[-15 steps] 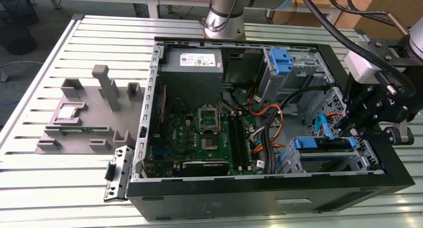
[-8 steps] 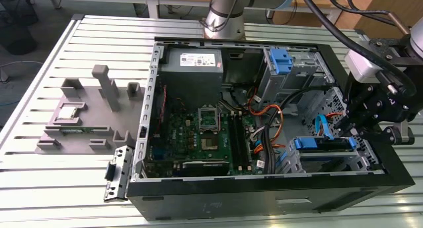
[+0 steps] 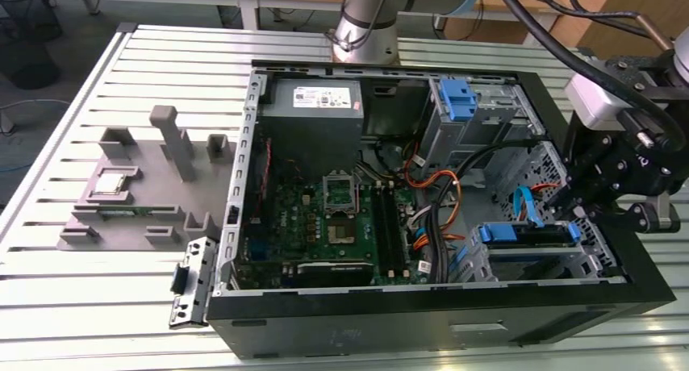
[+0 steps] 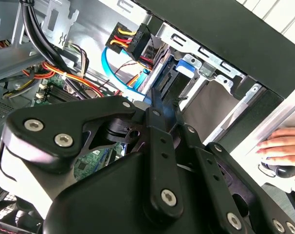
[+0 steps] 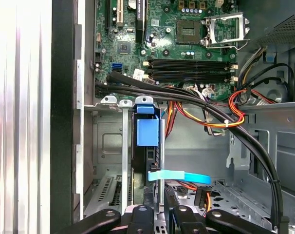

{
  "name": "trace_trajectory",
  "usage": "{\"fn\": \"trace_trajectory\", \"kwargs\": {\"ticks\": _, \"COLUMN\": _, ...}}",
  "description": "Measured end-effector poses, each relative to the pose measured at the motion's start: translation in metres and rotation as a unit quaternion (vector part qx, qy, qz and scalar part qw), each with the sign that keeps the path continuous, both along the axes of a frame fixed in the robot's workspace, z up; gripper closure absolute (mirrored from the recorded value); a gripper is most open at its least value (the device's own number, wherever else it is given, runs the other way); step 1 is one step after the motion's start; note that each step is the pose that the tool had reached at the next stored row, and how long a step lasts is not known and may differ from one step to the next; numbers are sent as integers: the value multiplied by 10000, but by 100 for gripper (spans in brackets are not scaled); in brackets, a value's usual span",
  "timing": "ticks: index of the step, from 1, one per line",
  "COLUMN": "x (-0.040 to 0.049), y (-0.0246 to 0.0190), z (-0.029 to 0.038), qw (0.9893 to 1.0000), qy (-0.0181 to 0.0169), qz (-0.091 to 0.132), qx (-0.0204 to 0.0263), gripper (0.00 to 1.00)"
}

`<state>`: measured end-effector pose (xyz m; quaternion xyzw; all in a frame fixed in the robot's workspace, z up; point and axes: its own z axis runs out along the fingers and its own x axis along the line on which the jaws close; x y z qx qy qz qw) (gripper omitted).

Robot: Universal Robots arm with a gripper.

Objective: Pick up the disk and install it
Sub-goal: 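Insert the second disk wire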

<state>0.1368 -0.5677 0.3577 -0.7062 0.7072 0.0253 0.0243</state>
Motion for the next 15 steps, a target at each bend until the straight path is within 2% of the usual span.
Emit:
{"fn": "trace_trajectory", "kwargs": {"ticks": 10, "x": 0, "y": 7, "z": 11, "qw": 10000, "qy": 0, "qz": 0, "qx": 0, "gripper": 76}}
{"fn": "trace_trajectory", "kwargs": {"ticks": 15, "x": 0, "y": 47, "z": 7, "qw": 10000, "qy": 0, "qz": 0, "qx": 1, "gripper": 76}}
